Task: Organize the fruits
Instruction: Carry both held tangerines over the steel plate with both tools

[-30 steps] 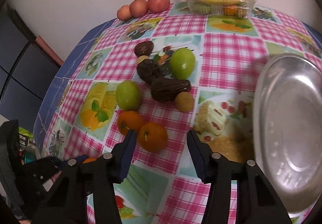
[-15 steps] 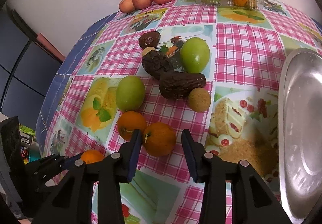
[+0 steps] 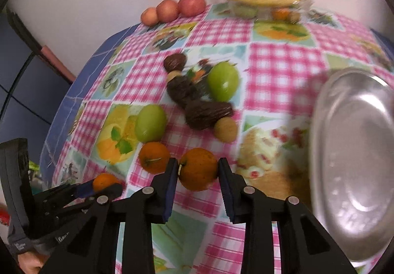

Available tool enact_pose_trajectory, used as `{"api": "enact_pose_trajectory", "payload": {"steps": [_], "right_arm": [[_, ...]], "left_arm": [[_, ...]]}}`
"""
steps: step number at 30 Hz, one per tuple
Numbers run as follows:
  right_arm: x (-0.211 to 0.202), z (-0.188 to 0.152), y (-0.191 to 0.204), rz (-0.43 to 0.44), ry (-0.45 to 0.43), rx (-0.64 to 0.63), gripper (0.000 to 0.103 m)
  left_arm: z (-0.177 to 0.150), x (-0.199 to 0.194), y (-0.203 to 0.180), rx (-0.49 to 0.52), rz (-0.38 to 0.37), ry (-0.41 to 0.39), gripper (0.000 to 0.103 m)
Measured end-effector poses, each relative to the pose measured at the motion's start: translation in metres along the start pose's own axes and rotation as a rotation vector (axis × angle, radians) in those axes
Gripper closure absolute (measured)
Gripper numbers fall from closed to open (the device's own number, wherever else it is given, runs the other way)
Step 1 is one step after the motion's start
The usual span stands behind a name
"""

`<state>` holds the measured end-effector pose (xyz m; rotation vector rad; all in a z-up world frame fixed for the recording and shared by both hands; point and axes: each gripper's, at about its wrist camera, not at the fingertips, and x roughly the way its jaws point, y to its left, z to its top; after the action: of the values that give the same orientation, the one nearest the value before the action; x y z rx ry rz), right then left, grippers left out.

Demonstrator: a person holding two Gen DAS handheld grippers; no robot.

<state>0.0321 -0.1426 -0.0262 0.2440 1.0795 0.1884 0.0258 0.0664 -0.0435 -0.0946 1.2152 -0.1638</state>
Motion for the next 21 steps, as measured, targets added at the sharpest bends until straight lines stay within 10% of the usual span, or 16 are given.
{"api": "enact_pose_trajectory", "payload": {"steps": [21], "right_arm": [[-0.066, 0.012, -0.105, -0.222, -0.132, 0.275, 0.068]], "left_arm": [[0.05, -0.022, -0.149, 0.242, -0.051, -0.083, 0.063]]}}
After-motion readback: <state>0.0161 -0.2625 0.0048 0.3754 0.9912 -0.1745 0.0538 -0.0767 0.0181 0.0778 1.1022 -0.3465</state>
